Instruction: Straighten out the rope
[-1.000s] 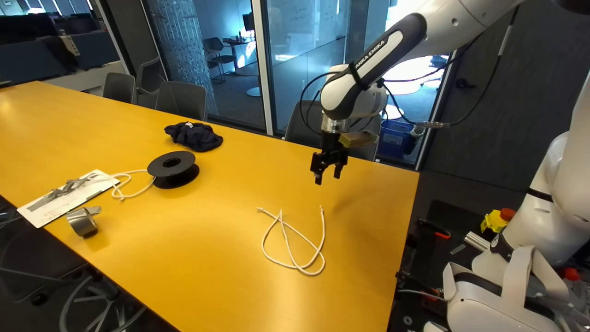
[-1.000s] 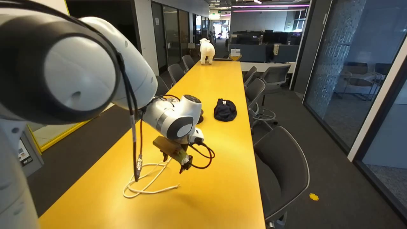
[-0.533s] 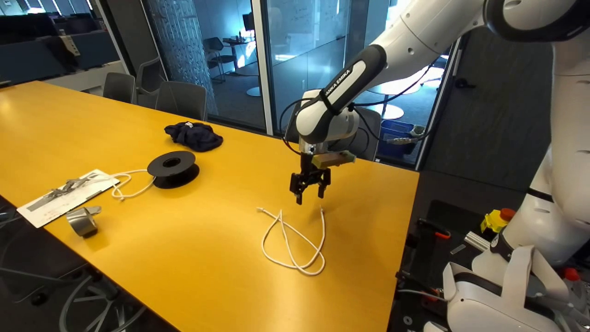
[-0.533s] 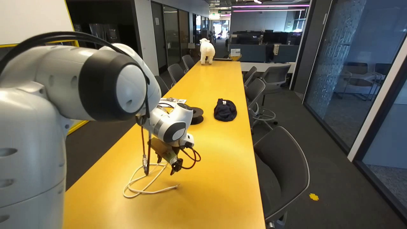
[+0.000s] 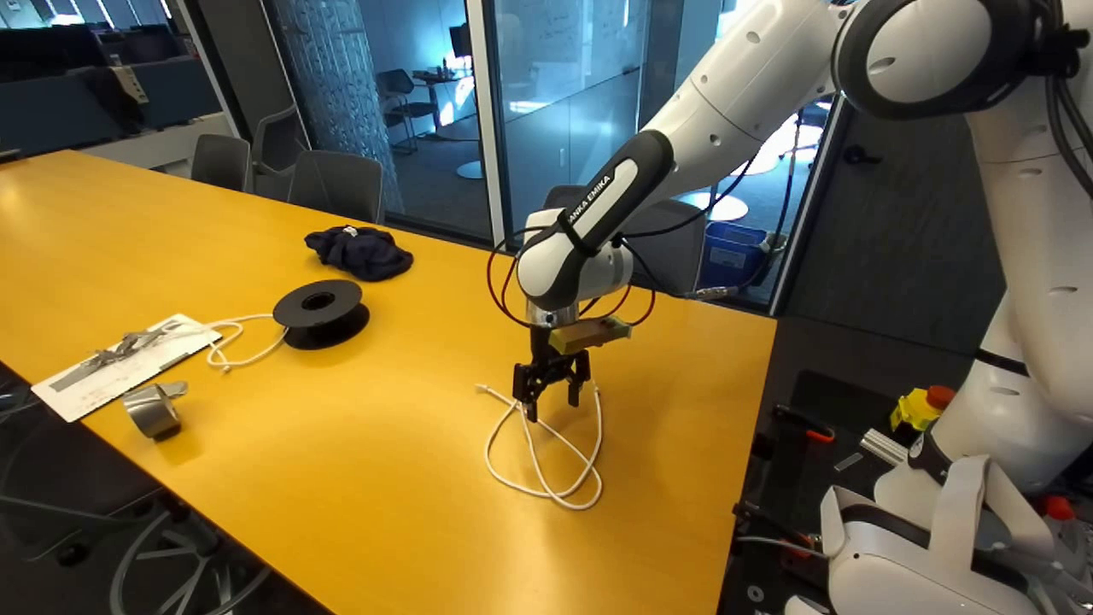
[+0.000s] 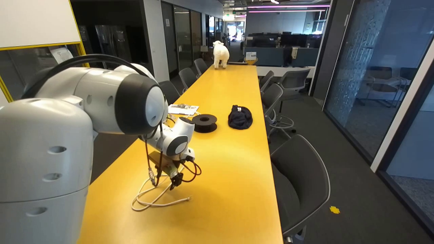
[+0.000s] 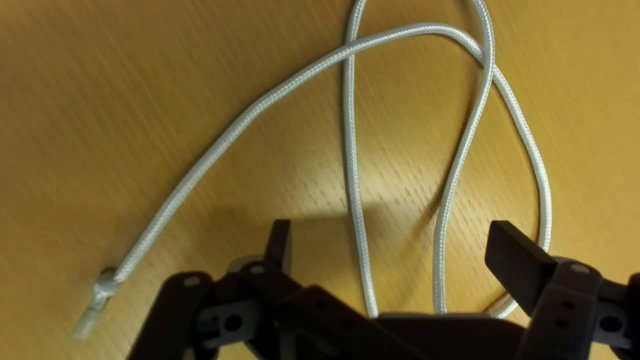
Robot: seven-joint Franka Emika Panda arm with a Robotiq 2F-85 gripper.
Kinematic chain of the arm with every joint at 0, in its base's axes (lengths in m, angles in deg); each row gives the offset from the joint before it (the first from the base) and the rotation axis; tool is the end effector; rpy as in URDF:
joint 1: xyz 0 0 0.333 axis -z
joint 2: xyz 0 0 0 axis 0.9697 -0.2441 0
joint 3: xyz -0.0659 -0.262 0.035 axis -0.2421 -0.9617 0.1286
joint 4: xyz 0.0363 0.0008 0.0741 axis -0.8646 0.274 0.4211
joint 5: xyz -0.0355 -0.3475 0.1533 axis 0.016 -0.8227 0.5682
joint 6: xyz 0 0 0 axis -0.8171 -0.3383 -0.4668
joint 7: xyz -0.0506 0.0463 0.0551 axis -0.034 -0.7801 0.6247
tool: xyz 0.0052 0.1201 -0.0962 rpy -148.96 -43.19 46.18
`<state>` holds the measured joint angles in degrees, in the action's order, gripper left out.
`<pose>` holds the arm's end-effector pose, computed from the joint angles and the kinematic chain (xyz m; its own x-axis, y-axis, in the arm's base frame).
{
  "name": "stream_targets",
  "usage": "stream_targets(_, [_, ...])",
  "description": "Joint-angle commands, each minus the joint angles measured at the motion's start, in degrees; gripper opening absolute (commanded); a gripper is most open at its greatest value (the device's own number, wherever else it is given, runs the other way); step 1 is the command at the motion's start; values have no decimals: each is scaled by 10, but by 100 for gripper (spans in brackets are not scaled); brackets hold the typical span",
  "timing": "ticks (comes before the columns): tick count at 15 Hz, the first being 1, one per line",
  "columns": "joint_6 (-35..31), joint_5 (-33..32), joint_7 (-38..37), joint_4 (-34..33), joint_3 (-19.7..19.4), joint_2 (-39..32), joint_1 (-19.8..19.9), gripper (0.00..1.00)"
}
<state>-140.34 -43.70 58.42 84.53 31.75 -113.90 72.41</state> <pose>0.5348 0.1174 0.0950 0.9410 -0.2133 -0.2627 -0.2757 -0.9335 -0.2293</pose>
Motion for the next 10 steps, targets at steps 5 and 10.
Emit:
stream_targets(5, [-57, -101, -47, -39, -39, -35, -46, 100])
stream_targets(10, [-61, -170, -55, -35, -58, -26, -61, 100])
